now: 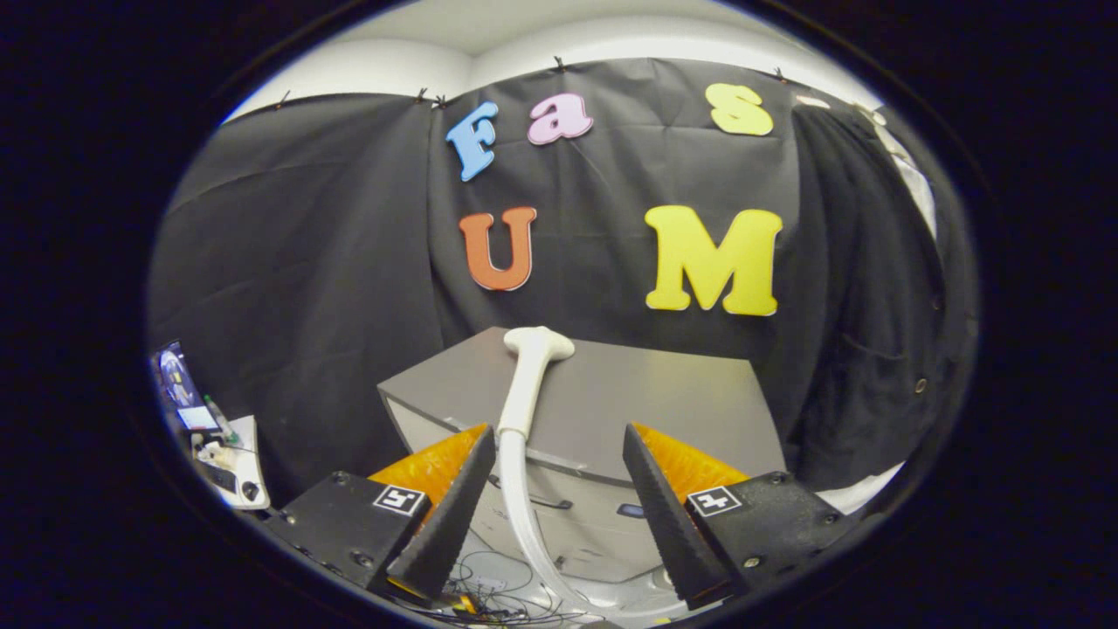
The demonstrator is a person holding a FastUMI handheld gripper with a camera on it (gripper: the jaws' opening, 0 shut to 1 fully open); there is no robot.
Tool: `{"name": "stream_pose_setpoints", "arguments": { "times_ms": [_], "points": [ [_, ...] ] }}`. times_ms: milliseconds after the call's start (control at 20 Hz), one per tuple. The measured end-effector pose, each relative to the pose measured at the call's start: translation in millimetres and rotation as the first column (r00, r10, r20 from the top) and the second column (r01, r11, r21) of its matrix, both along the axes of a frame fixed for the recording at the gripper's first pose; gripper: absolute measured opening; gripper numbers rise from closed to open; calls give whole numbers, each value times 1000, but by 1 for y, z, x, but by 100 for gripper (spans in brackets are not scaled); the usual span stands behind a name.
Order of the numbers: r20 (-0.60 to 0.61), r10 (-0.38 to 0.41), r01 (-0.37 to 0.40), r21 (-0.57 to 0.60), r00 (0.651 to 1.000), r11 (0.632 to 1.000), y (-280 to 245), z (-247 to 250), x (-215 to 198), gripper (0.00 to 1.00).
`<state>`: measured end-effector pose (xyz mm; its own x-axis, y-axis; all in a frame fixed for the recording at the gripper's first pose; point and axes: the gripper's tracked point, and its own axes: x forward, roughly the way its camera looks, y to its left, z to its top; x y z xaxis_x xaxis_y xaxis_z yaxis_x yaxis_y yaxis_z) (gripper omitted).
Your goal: Iron the clothes twice with a garment steamer, once on the left side and once on the right side.
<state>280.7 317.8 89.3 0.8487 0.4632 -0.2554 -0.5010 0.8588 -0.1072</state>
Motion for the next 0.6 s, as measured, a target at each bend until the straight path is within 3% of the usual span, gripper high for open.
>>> {"name": "stream_pose_setpoints", "arguments": {
  "times_ms": [450, 600],
  "points": [
    [-56, 9, -15, -109, 998, 994, 81, -22, 93, 94],
    [-77, -5, -7, -151, 997, 989, 96, -33, 112, 87]
  ]
}}
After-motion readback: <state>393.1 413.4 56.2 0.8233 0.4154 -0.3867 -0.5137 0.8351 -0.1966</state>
